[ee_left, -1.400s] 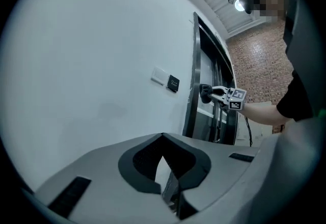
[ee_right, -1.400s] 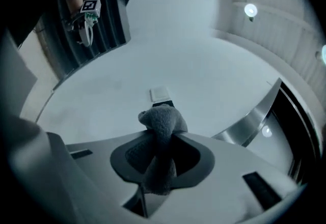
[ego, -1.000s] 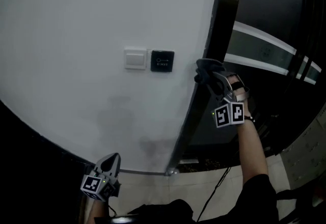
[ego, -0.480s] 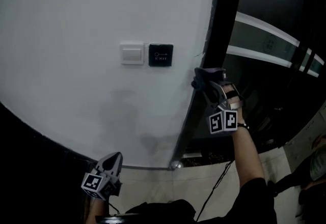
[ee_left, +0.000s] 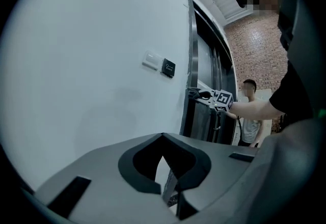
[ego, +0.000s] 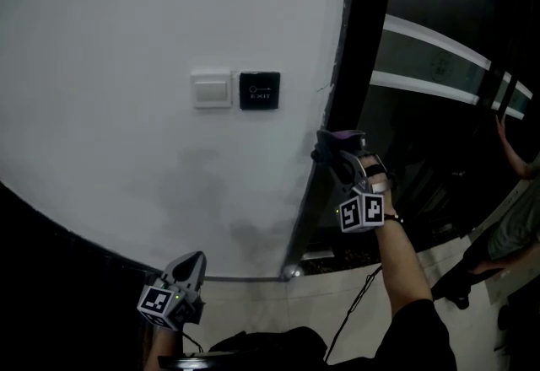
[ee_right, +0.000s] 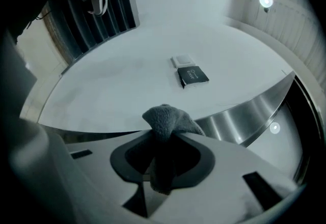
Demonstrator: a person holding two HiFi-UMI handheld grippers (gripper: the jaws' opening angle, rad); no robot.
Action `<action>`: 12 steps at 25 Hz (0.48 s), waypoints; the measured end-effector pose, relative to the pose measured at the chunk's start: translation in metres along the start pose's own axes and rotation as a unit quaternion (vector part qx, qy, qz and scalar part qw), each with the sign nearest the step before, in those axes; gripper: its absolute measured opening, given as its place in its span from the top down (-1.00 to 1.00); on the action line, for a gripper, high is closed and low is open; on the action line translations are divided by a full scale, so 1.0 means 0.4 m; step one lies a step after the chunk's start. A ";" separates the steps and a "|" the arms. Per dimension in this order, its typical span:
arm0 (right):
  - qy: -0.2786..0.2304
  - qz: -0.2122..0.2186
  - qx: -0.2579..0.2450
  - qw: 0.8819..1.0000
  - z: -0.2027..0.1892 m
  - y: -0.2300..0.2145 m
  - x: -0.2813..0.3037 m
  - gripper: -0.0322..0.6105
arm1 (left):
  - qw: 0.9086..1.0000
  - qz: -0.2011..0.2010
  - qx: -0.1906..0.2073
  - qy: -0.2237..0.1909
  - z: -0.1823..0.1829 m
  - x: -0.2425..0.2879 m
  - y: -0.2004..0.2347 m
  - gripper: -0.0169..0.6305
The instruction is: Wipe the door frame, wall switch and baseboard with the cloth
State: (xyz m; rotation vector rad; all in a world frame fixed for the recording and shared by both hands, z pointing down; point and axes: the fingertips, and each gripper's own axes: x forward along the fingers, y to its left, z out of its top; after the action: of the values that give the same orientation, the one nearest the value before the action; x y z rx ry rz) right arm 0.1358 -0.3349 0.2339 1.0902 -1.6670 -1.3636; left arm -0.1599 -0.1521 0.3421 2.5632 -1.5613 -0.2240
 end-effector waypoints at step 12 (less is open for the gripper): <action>0.016 0.039 0.037 0.998 -0.039 0.155 -0.005 0.64 | 1.000 0.004 -0.008 0.010 -0.021 0.000 0.002 0.94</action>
State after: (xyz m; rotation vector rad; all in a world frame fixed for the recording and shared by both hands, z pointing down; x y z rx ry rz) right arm 0.1404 -0.3336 0.2975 1.0721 -1.7313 -1.2368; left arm -0.1589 -0.1523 0.3505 2.5399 -1.5554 -0.2088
